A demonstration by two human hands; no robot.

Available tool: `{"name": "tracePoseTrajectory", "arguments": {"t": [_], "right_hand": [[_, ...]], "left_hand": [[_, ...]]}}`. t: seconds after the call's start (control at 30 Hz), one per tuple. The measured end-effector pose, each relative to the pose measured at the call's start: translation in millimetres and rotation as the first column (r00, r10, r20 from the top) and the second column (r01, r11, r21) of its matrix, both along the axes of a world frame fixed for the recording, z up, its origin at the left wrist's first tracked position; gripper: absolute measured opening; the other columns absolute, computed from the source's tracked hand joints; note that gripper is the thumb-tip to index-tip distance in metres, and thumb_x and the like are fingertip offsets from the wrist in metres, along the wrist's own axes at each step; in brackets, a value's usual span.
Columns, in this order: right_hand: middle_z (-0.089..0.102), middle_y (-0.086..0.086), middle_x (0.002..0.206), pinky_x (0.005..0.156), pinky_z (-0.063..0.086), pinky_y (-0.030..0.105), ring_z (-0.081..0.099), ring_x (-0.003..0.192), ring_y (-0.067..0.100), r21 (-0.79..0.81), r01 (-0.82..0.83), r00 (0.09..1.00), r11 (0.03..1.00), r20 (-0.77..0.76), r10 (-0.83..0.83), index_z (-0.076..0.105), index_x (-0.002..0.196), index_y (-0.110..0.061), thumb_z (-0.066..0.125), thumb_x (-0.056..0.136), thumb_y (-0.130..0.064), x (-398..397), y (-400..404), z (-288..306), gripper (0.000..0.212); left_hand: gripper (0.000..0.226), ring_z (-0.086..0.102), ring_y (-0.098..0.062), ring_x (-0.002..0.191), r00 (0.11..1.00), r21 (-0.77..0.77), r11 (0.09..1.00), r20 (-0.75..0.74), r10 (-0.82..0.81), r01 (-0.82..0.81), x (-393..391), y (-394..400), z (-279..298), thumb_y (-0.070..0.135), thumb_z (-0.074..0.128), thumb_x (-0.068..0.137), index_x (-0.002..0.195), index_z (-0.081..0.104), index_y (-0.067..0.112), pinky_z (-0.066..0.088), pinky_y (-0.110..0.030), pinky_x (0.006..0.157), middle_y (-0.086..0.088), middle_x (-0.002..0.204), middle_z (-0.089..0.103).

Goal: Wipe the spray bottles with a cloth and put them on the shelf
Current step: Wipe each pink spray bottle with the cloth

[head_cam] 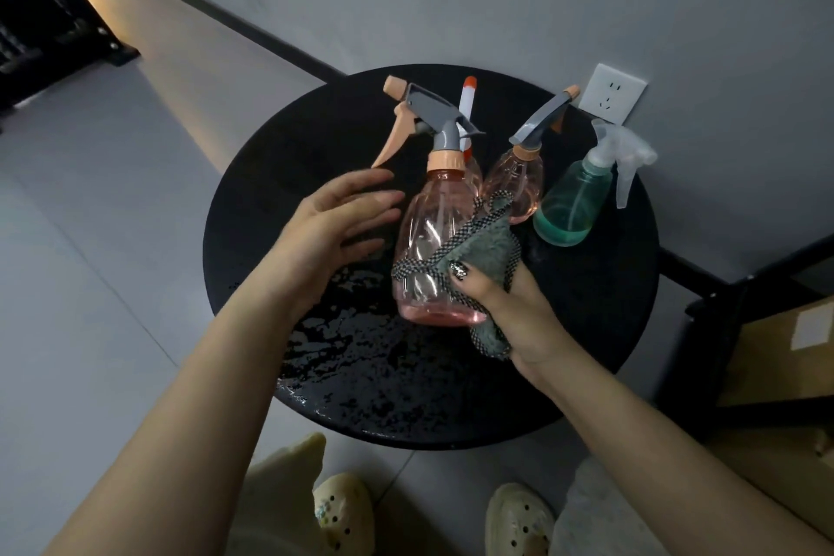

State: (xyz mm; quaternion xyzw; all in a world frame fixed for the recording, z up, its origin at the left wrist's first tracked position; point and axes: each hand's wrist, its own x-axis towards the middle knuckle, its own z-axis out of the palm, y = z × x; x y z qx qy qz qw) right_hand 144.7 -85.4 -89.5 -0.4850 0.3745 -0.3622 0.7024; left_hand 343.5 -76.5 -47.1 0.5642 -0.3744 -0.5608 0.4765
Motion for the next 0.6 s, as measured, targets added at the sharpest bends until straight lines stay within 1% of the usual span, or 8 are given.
{"name": "tracePoseTrajectory", "arguments": {"t": [0.07, 0.1, 0.2, 0.27, 0.3, 0.4, 0.5, 0.6], "right_hand": [[0.065, -0.009, 0.107, 0.077, 0.048, 0.012, 0.062, 0.097, -0.003, -0.134, 0.025, 0.994, 0.991, -0.106, -0.04, 0.05, 0.116, -0.024, 0.075, 0.065, -0.027, 2, 1, 0, 0.057], [0.064, -0.011, 0.109, 0.081, 0.049, 0.016, 0.061, 0.101, -0.002, -0.209, 0.016, 0.981, 0.978, -0.185, -0.056, 0.049, 0.118, -0.028, 0.078, 0.065, -0.032, 2, 3, -1, 0.06], [0.055, -0.017, 0.12, 0.092, 0.046, 0.022, 0.053, 0.11, -0.003, -0.362, -0.049, 0.882, 0.931, -0.453, -0.13, 0.044, 0.125, -0.035, 0.077, 0.065, -0.042, 5, 12, -2, 0.069], [0.044, -0.012, 0.132, 0.096, 0.039, 0.02, 0.044, 0.118, 0.0, -0.445, -0.136, 0.807, 0.885, -0.568, -0.161, 0.034, 0.139, -0.029, 0.07, 0.067, -0.051, 7, 17, -1, 0.083], [0.04, -0.01, 0.137, 0.099, 0.036, 0.02, 0.04, 0.123, 0.002, -0.485, -0.18, 0.788, 0.856, -0.592, -0.17, 0.03, 0.142, -0.026, 0.064, 0.07, -0.054, 7, 18, 1, 0.084], [0.033, -0.002, 0.148, 0.109, 0.025, 0.03, 0.027, 0.137, 0.015, -0.648, -0.342, 0.715, 0.68, -0.649, -0.258, 0.028, 0.145, -0.025, 0.043, 0.084, -0.054, 6, 14, 6, 0.069], [0.041, 0.002, 0.144, 0.114, 0.017, 0.041, 0.024, 0.139, 0.024, -0.761, -0.441, 0.658, 0.475, -0.634, -0.406, 0.038, 0.14, -0.019, 0.039, 0.089, -0.044, 6, 5, 13, 0.057], [0.046, 0.006, 0.141, 0.107, 0.036, 0.041, 0.031, 0.136, 0.024, -0.782, -0.537, 0.705, 0.317, -0.622, -0.34, 0.044, 0.137, -0.015, 0.045, 0.09, -0.035, -2, 4, 16, 0.051]], "left_hand": [[0.036, 0.066, -0.015, 0.103, 0.995, 0.024, 0.998, 0.078, -0.062, 0.06, -13, 3, 3, 0.038, 0.067, 0.079, 0.113, 0.063, 0.024, 0.049, -0.038, 0.088, 0.0, 0.11, 0.07], [0.034, 0.067, -0.014, 0.096, 0.994, 0.03, 0.999, 0.105, -0.041, 0.038, -22, 4, 3, 0.04, 0.067, 0.079, 0.109, 0.066, 0.024, 0.051, -0.034, 0.083, -0.001, 0.106, 0.071], [0.024, 0.065, -0.014, 0.076, 0.973, 0.012, 0.988, 0.177, 0.149, -0.154, -39, 1, 0, 0.039, 0.07, 0.077, 0.096, 0.07, 0.024, 0.05, -0.029, 0.068, 0.0, 0.089, 0.071], [0.022, 0.066, -0.012, 0.075, 0.949, 0.0, 0.969, 0.203, 0.242, -0.247, -40, -2, 0, 0.037, 0.072, 0.076, 0.091, 0.07, 0.021, 0.05, -0.027, 0.065, 0.001, 0.085, 0.072], [0.023, 0.067, -0.012, 0.075, 0.95, 0.004, 0.968, 0.193, 0.246, -0.252, -38, -3, 1, 0.036, 0.073, 0.076, 0.09, 0.071, 0.019, 0.051, -0.027, 0.065, -0.001, 0.086, 0.073], [0.025, 0.068, -0.01, 0.07, 0.968, 0.036, 0.984, 0.191, 0.165, -0.175, -33, -2, 2, 0.039, 0.071, 0.076, 0.089, 0.073, 0.018, 0.052, -0.024, 0.061, 0.001, 0.077, 0.073], [0.029, 0.065, -0.011, 0.061, 0.977, 0.1, 0.985, 0.171, 0.125, -0.143, -28, -3, 2, 0.043, 0.069, 0.076, 0.088, 0.073, 0.017, 0.048, -0.02, 0.053, 0.003, 0.07, 0.071], [0.026, 0.057, -0.009, 0.049, 0.979, 0.127, 0.981, 0.159, 0.126, -0.147, -21, -7, 3, 0.041, 0.067, 0.079, 0.082, 0.071, 0.015, 0.043, -0.016, 0.046, 0.004, 0.06, 0.064]]}}
